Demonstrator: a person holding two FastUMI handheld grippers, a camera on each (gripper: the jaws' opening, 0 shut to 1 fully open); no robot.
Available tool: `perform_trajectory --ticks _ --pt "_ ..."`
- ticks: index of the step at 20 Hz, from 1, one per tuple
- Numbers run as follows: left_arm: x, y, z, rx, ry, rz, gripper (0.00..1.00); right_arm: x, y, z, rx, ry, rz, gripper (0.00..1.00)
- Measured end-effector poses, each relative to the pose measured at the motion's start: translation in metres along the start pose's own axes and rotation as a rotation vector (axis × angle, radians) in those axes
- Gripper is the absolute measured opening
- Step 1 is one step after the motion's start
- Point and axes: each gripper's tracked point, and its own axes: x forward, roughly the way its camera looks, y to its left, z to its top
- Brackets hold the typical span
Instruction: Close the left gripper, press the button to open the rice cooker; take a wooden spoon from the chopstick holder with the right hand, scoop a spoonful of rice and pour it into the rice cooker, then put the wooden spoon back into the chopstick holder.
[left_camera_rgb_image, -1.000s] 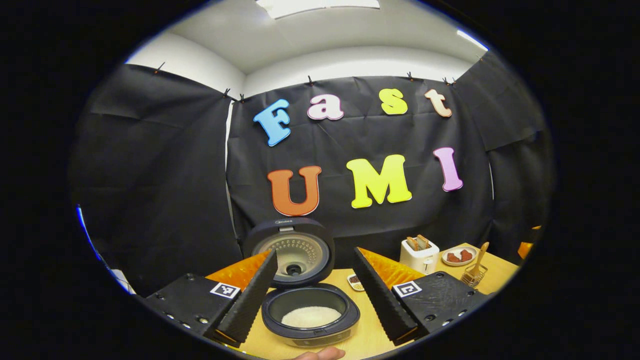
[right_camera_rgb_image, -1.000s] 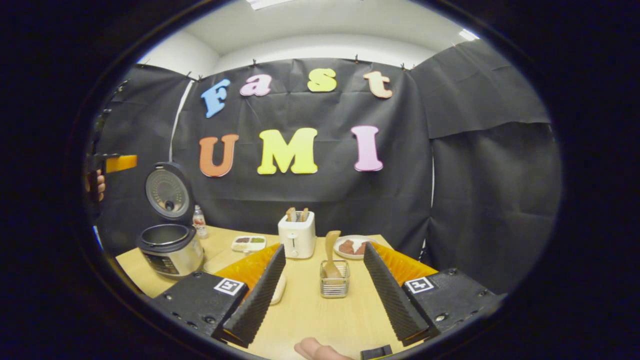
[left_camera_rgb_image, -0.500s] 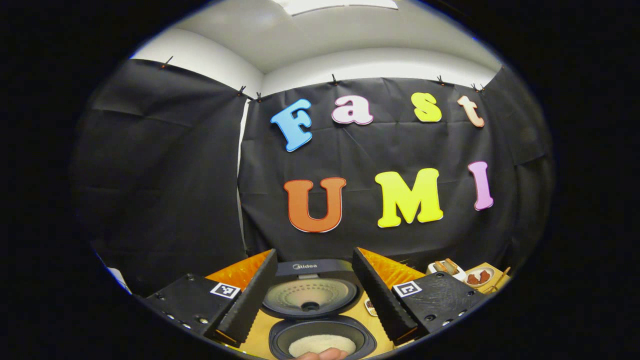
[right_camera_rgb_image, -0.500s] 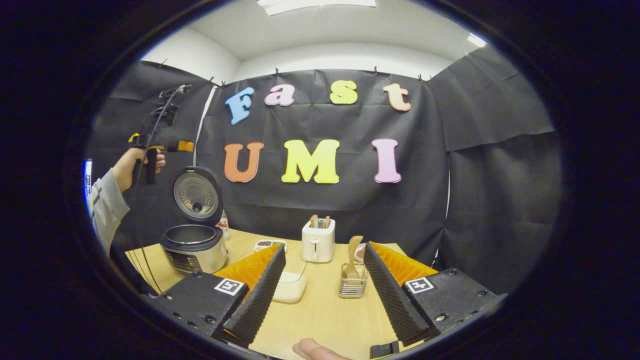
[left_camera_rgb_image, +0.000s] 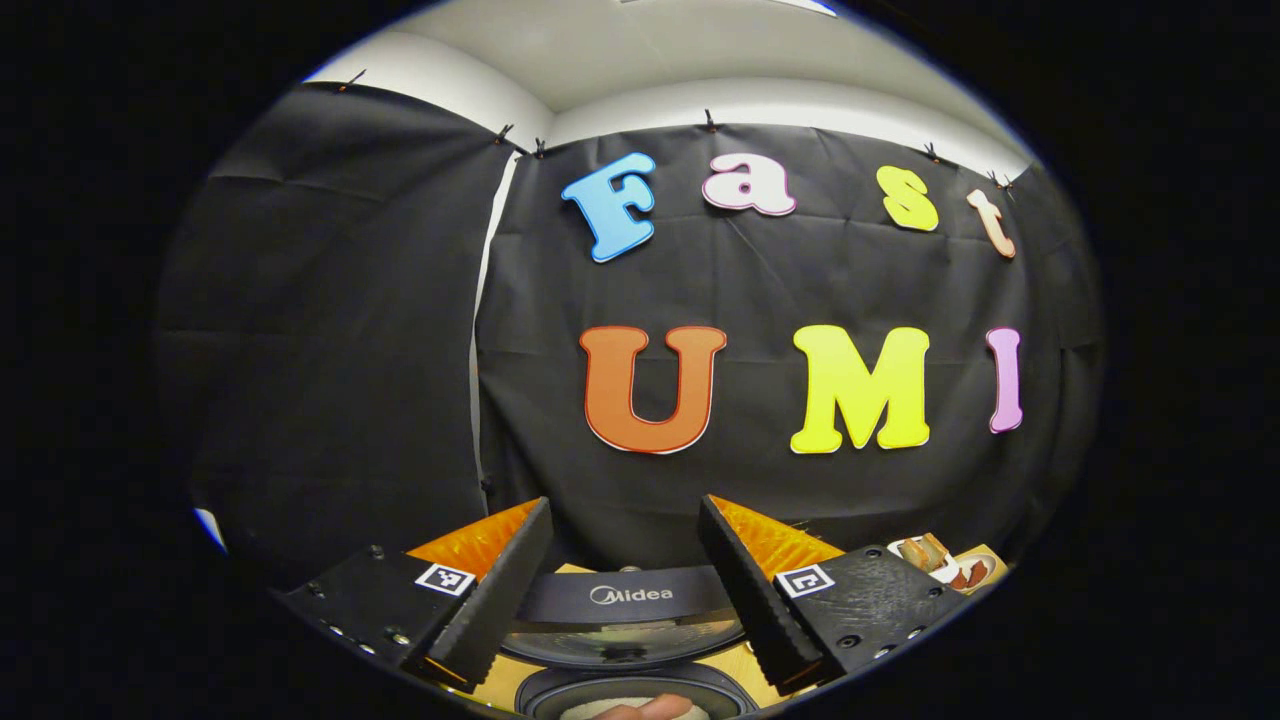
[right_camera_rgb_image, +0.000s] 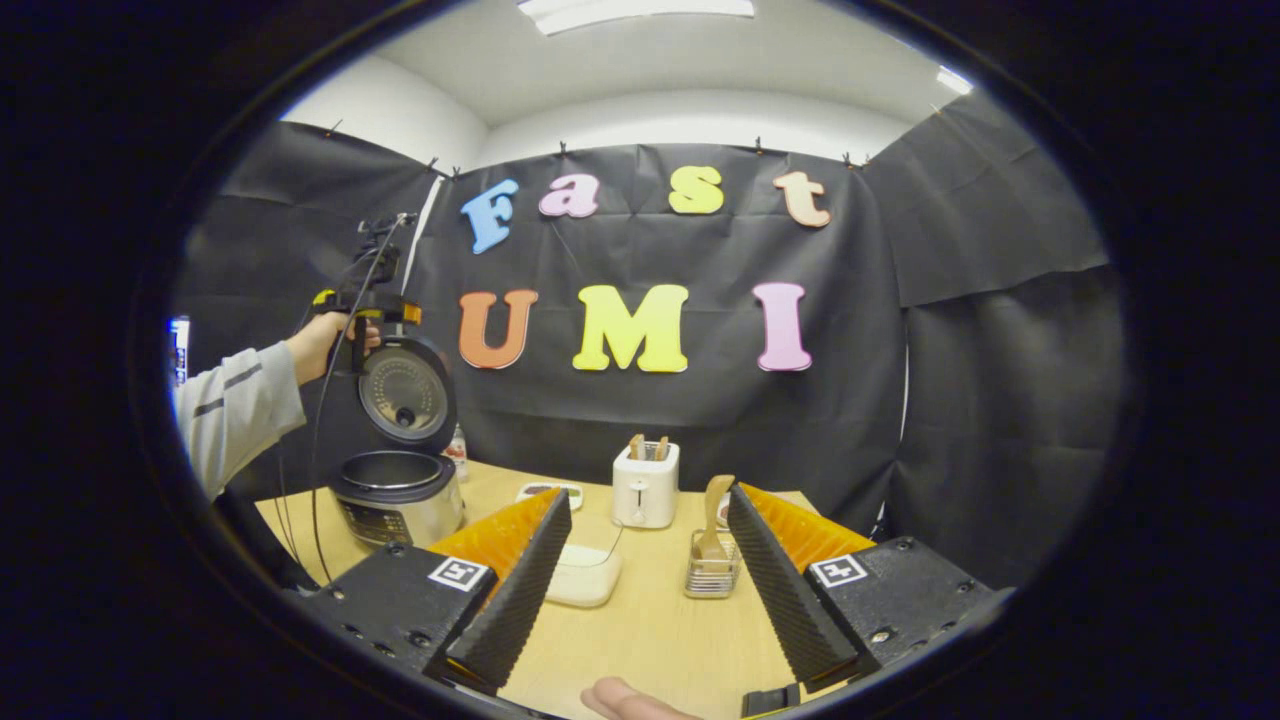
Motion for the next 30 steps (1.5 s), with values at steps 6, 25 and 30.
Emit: perform_trajectory --ticks 6,25,30 --pt "-0.006 -0.004 -0.018 0.033 0.055 -0.005 0.99 -0.003 0.008 -0.002 0.001 0.004 0.022 0.96" --pt "-0.103 -0.028 -0.085 0.009 0.159 -0.042 0.99 -0.03 0.05 -0.009 0.002 0.031 0.128 1.0" --pt "-0.124 -0.037 -0.113 0.008 0.186 -0.075 0.99 -0.028 0.051 -0.016 0.019 0.051 0.137 1.0"
